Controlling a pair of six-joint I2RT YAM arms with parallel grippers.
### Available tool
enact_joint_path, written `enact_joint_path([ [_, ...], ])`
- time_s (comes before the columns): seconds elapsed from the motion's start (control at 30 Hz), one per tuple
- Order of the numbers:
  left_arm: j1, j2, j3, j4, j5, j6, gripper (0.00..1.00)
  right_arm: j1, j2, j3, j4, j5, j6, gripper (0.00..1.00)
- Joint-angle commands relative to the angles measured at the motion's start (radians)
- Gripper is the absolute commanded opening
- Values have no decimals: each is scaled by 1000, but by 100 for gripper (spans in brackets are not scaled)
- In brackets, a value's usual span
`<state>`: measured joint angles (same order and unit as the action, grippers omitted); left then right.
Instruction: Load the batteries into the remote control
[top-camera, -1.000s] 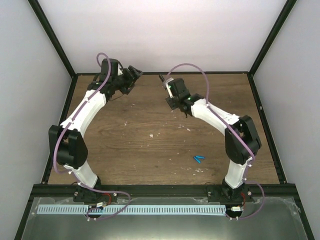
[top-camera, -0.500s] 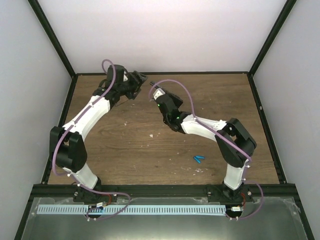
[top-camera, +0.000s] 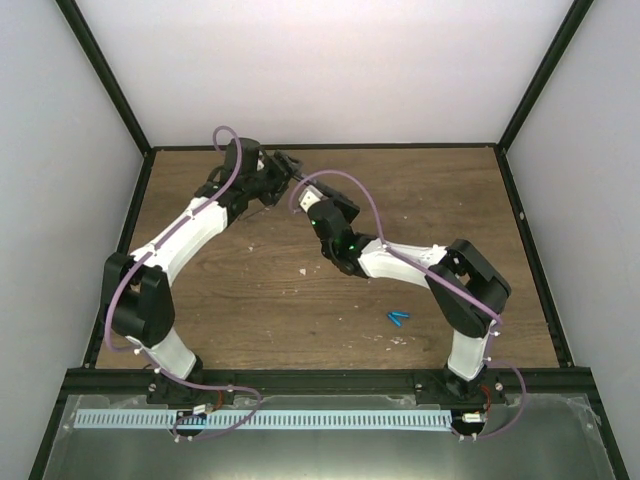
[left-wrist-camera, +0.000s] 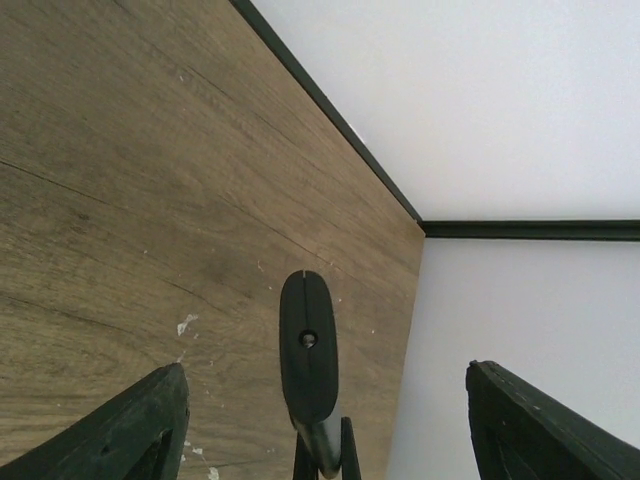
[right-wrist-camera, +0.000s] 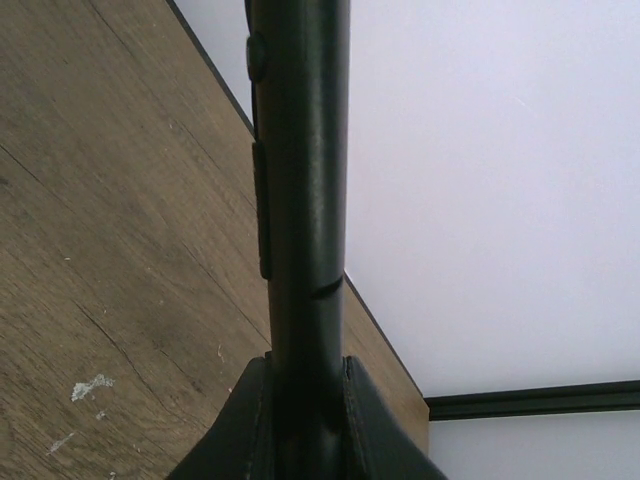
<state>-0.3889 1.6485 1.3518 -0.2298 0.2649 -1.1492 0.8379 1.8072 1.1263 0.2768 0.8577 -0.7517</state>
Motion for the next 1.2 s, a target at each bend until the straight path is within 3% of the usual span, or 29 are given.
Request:
enact_joint_path([
  [0.0,-10,-35,-8,27,-39,0,75,19,-38,-3,44,21,-16,1],
  [0.43,-20,-4,10,23,-43,11,54,35,-42,-23,116,21,-83,1],
  [0.8,-19,34,47,-9,-40,35,48,44,-37,-38,203,13,-150,1],
  [1.17,-19,53,68,-8,-35,52,20,44,-24,-39,222,15,-156,1],
])
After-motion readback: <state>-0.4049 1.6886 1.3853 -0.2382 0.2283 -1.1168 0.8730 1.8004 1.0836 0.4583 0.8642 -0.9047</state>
